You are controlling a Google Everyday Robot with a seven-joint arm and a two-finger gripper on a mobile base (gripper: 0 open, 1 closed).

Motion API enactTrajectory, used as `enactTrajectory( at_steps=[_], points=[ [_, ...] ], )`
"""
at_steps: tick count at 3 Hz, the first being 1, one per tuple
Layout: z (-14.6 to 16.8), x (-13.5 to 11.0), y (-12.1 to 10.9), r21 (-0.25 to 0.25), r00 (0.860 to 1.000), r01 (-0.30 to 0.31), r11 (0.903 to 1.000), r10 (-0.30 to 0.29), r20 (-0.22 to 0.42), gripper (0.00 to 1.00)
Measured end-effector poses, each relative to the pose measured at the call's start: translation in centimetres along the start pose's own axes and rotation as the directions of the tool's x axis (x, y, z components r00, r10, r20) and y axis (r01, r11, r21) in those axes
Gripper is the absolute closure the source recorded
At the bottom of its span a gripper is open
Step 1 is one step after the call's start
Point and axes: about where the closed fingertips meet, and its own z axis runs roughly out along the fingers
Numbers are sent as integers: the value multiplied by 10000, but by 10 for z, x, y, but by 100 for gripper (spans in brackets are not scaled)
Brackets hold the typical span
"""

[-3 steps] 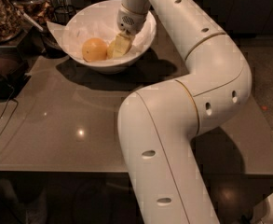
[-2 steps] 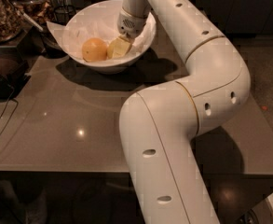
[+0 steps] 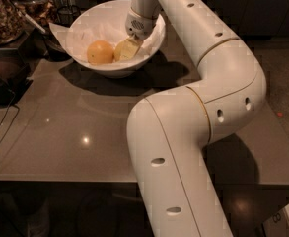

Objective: Pick orange from white bowl

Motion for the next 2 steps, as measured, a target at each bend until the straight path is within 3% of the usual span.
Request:
enactTrajectory(
  at_steps=[1,2],
  points=[
    [-13,-7,-3,356,9985,108,9993,-126,525,98],
    [-48,-12,9,724,9878,515,9960,-615,1429,100]
  ],
)
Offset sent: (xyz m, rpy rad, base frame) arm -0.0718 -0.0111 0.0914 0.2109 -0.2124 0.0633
